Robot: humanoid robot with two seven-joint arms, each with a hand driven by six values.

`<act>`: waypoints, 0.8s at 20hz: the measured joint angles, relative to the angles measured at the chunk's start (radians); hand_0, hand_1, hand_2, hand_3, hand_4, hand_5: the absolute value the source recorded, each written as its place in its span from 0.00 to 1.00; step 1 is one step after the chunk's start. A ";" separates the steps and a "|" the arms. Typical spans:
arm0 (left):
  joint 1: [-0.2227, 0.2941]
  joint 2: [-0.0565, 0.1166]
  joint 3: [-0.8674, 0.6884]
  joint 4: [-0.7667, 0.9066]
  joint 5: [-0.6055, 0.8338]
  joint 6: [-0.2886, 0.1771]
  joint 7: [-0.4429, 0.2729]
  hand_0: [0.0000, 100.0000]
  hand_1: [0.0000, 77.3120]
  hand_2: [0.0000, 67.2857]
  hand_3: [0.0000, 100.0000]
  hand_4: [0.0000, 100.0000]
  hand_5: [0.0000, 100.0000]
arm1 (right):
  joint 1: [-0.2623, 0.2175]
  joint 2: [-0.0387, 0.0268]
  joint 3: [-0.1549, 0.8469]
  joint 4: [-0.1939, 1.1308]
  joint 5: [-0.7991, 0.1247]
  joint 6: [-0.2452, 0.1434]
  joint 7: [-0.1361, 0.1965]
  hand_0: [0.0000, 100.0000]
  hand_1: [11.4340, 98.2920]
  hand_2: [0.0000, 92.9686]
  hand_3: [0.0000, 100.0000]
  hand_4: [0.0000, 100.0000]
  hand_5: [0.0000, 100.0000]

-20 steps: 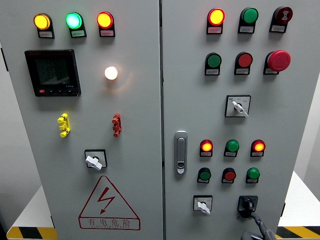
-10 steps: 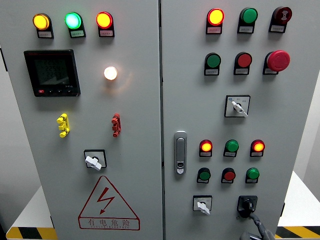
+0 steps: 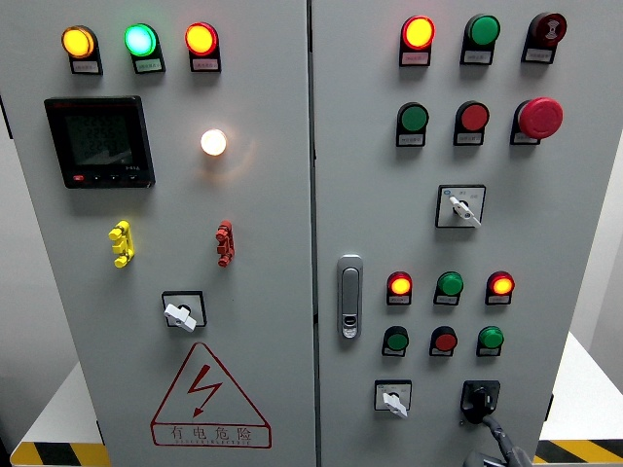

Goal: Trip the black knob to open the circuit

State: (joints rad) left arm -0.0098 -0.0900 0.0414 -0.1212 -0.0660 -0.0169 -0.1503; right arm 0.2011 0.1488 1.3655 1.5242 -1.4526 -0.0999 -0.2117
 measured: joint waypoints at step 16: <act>0.001 0.001 0.000 0.000 0.000 0.000 0.000 0.00 0.04 0.19 0.21 0.07 0.02 | -0.001 0.0000 -0.013 0.009 0.001 0.002 -0.013 1.00 0.86 0.06 0.96 0.99 1.00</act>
State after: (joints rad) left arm -0.0092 -0.0895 0.0414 -0.1212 -0.0660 -0.0169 -0.1503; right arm 0.1998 0.1488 1.3530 1.5334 -1.4512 -0.0981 -0.2249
